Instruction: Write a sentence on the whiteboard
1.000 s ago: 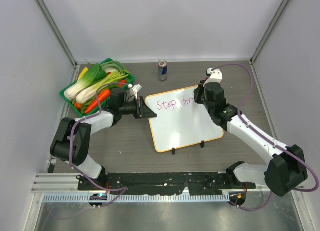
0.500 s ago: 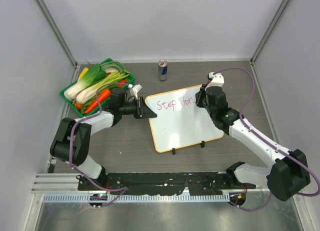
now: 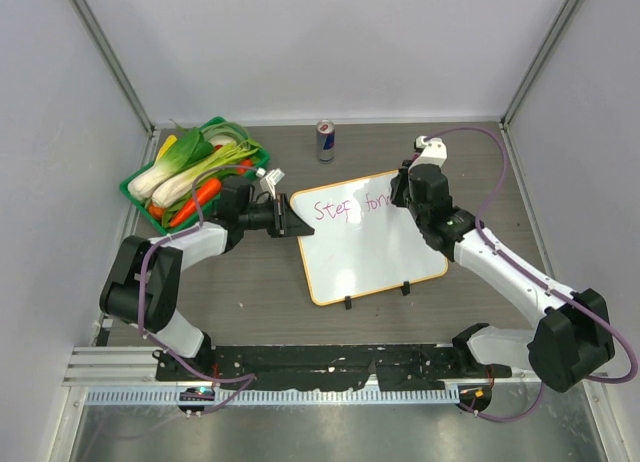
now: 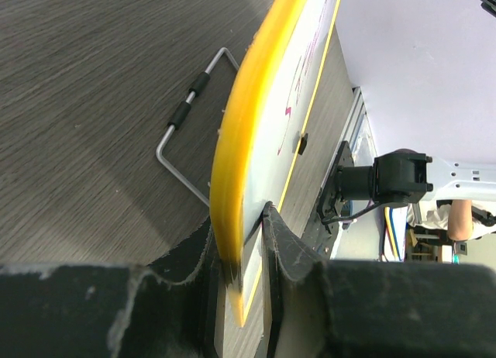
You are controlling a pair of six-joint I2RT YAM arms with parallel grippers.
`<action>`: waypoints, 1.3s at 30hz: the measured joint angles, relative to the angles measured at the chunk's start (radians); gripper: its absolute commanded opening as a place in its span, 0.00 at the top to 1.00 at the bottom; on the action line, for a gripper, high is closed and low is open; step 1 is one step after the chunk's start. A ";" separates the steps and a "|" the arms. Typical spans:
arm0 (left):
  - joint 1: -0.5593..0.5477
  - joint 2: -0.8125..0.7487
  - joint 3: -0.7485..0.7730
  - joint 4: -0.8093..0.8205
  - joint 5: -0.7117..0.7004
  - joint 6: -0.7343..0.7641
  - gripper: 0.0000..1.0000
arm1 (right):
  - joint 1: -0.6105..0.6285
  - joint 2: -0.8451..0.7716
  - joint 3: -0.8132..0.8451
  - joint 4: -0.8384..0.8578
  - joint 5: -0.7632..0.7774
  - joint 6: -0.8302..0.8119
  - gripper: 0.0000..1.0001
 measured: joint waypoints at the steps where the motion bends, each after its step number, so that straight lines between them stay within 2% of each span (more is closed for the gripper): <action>1: 0.000 0.000 0.000 0.000 -0.001 0.000 1.00 | 0.000 0.000 0.000 0.000 0.000 0.000 0.99; 28: 0.000 -0.001 0.000 -0.008 -0.002 0.004 1.00 | -0.001 -0.043 -0.048 -0.016 0.003 0.004 0.99; 39: -0.001 -0.001 0.000 -0.009 -0.002 0.004 1.00 | -0.005 0.002 0.003 -0.018 0.026 0.000 0.99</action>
